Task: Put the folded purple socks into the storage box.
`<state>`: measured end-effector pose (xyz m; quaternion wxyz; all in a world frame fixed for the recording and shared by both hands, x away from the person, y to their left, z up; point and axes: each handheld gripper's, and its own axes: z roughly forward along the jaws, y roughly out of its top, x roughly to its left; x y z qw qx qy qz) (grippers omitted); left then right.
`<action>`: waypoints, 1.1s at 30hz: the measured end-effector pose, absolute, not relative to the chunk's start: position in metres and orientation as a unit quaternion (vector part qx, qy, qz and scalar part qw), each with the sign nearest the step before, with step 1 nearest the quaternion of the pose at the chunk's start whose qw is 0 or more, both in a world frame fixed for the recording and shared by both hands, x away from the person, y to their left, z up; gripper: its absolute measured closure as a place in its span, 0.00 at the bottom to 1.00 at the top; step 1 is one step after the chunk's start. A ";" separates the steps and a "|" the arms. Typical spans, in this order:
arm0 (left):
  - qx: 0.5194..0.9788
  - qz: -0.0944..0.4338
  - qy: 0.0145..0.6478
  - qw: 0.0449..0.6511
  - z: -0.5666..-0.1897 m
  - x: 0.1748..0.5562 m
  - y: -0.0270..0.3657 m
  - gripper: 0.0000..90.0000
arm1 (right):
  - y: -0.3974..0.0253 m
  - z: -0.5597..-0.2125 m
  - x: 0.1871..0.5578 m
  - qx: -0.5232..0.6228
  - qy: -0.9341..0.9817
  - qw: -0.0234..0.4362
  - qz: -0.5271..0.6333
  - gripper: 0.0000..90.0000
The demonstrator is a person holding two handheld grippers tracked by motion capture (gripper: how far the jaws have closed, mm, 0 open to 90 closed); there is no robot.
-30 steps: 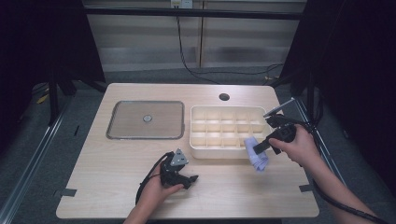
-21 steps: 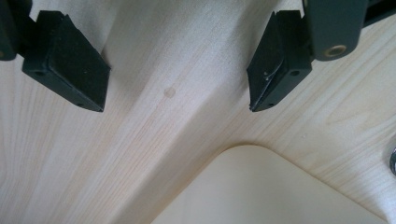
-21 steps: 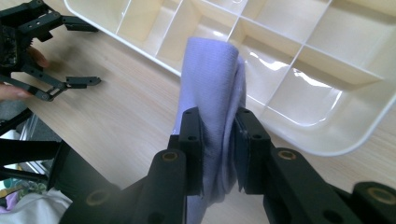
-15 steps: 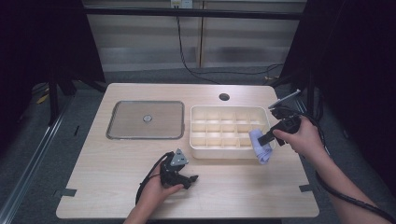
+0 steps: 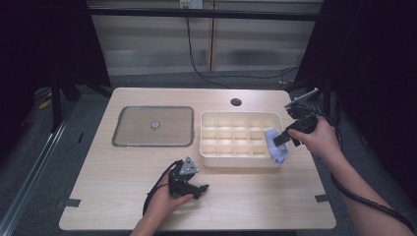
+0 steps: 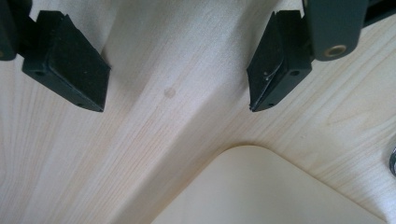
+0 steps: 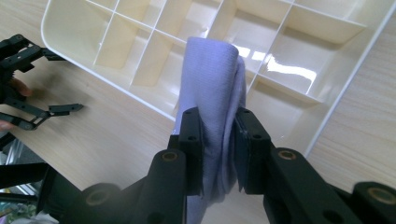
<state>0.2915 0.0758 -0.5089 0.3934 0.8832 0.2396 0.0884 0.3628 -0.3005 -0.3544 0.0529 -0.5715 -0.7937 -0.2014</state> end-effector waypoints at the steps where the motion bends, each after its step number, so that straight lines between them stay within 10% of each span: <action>1: 0.883 0.088 0.240 0.393 -0.509 0.291 0.076 0.23 | -0.301 -0.355 0.364 -0.572 -0.794 0.053 -0.200 0.84; 33: 0.886 0.086 0.233 0.392 -0.509 0.290 0.075 0.18 | -0.310 -0.367 0.395 -0.603 -0.776 0.035 -0.179 0.83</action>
